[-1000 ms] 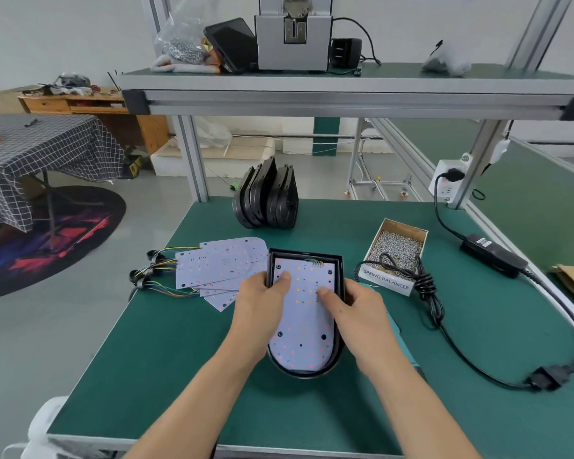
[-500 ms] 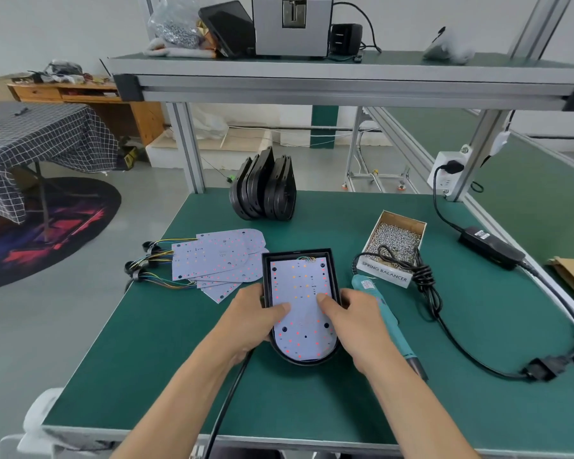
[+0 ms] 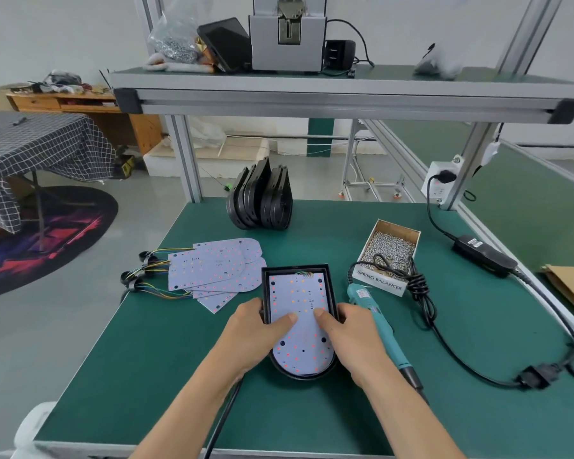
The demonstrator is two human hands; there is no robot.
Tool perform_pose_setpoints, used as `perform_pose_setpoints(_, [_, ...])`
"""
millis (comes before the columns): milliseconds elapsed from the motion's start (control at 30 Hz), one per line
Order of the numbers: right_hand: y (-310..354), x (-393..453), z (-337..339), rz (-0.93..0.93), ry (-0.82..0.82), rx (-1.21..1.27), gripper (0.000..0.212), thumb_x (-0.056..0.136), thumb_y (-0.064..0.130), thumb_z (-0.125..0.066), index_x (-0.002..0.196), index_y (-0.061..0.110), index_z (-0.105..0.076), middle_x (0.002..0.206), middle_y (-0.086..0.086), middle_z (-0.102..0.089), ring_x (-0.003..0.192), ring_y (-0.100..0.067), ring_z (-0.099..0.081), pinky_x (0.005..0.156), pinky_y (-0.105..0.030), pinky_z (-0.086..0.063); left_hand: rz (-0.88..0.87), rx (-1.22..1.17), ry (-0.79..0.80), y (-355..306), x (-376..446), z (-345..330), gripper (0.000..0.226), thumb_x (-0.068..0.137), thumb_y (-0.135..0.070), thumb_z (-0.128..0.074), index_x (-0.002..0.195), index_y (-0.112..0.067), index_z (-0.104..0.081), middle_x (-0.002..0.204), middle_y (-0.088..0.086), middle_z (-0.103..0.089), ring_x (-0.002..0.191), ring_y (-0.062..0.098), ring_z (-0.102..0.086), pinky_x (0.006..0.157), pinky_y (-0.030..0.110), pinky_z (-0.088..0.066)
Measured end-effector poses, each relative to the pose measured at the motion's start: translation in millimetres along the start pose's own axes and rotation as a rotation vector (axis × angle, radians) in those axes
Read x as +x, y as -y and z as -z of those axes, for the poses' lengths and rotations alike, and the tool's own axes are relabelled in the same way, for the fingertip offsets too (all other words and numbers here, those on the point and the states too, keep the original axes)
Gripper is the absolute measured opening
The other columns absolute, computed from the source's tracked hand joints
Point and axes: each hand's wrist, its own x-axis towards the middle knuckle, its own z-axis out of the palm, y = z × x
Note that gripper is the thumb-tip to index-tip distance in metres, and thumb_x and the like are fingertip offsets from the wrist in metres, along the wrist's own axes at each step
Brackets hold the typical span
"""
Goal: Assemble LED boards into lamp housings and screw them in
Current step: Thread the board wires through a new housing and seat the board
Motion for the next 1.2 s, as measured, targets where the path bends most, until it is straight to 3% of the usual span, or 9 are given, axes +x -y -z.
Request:
perform_pose_setpoints(67, [0.0, -1.6, -0.1, -0.013, 0.004, -0.023, 0.042, 0.092, 0.034, -0.073, 0.07, 0.005, -0.052, 0.065, -0.005, -0.047, 0.061, -0.017, -0.041, 0.059, -0.033, -0.034, -0.004, 0.061, -0.09, -1.6, -2.1, -5.5, 0.023, 0.089, -0.044, -0.075, 0.1, -0.025, -0.071, 0.096, -0.011, -0.077, 0.088, 0.008, -0.072, 0.08, 0.032, -0.059])
perform_pose_setpoints(133, [0.4, -3.8, -0.6, -0.017, -0.004, -0.053, 0.046, 0.09, 0.032, -0.074, 0.062, 0.018, -0.04, 0.054, 0.01, -0.037, 0.052, -0.011, -0.033, 0.052, -0.028, -0.028, -0.027, 0.204, -0.242, -2.9, -7.4, -14.5, 0.038, 0.089, -0.045, -0.073, 0.116, -0.02, -0.062, 0.111, -0.007, -0.071, 0.095, 0.011, -0.067, 0.077, 0.028, -0.053])
perform_pose_setpoints(233, [2.1, -6.7, 1.0, -0.008, -0.023, -0.142, 0.054, 0.09, 0.031, -0.072, 0.056, 0.022, -0.031, 0.038, 0.01, -0.032, 0.038, -0.008, -0.031, 0.041, -0.022, -0.023, -0.241, 0.318, -0.46, -0.9, -23.6, -30.4, 0.059, 0.091, -0.034, -0.073, 0.142, -0.015, -0.049, 0.131, 0.0, -0.055, 0.12, 0.024, -0.053, 0.094, 0.034, -0.044])
perform_pose_setpoints(367, [7.9, -7.5, 3.5, -0.006, -0.038, -0.323, 0.046, 0.092, 0.044, -0.065, 0.064, 0.021, -0.036, 0.059, 0.008, -0.043, 0.06, -0.018, -0.042, 0.054, -0.032, -0.03, -0.801, 0.582, -0.376, 13.5, -36.7, -40.5, 0.022, 0.094, -0.035, -0.056, 0.102, -0.024, -0.073, 0.106, -0.013, -0.066, 0.104, 0.015, -0.063, 0.108, 0.043, -0.034])
perform_pose_setpoints(533, [16.0, -14.5, 2.5, 0.007, -0.063, -0.648, 0.042, 0.098, 0.058, -0.052, 0.102, 0.017, -0.057, 0.111, -0.01, -0.067, 0.11, -0.036, -0.063, 0.085, -0.039, -0.047, -0.854, 0.687, -0.334, 18.7, -39.4, -44.0, 0.024, 0.095, -0.031, -0.049, 0.095, -0.028, -0.073, 0.093, -0.019, -0.065, 0.089, 0.008, -0.065, 0.11, 0.048, -0.034])
perform_pose_setpoints(767, [23.9, -29.3, 14.4, 0.052, -0.097, -0.769, 0.044, 0.1, 0.061, -0.048, 0.109, 0.018, -0.055, 0.116, -0.006, -0.067, 0.112, -0.034, -0.064, 0.087, -0.04, -0.048, -0.845, 0.842, -0.38, 8.6, -39.0, -46.4, 0.023, 0.094, -0.029, -0.049, 0.081, -0.027, -0.067, 0.08, -0.014, -0.06, 0.078, 0.014, -0.064, 0.098, 0.051, -0.044])
perform_pose_setpoints(967, [16.1, -41.5, 66.4, 0.149, -0.257, -0.863, 0.035, 0.102, 0.056, -0.044, 0.115, 0.028, -0.059, 0.111, 0.005, -0.059, 0.105, -0.022, -0.06, 0.08, -0.034, -0.049, -0.805, 0.957, -0.349, -8.5, -34.3, -44.1, 0.028, 0.094, -0.031, -0.044, 0.082, -0.028, -0.07, 0.073, -0.014, -0.062, 0.073, 0.016, -0.064, 0.096, 0.046, -0.033])
perform_pose_setpoints(1100, [2.3, -39.7, 85.6, 0.042, -0.083, -0.976, 0.056, 0.094, 0.069, -0.052, 0.128, 0.025, -0.043, 0.123, -0.002, -0.049, 0.116, -0.025, -0.053, 0.085, -0.034, -0.048, -0.785, 0.916, -0.316, -21.7, -32.9, -45.0, 0.028, 0.094, -0.03, -0.043, 0.08, -0.028, -0.067, 0.072, -0.013, -0.062, 0.07, 0.017, -0.063, 0.089, 0.041, -0.031])
perform_pose_setpoints(1200, [1.5, -37.0, 84.2, -0.007, 0.026, -0.945, 0.053, 0.095, 0.061, -0.058, 0.126, 0.023, -0.041, 0.122, -0.002, -0.054, 0.113, -0.029, -0.062, 0.077, -0.036, -0.044, -0.79, 0.724, -0.302, -41.1, -25.0, -48.1, 0.021, 0.095, -0.032, -0.045, 0.085, -0.029, -0.064, 0.078, -0.017, -0.061, 0.074, 0.012, -0.061, 0.087, 0.039, -0.032])
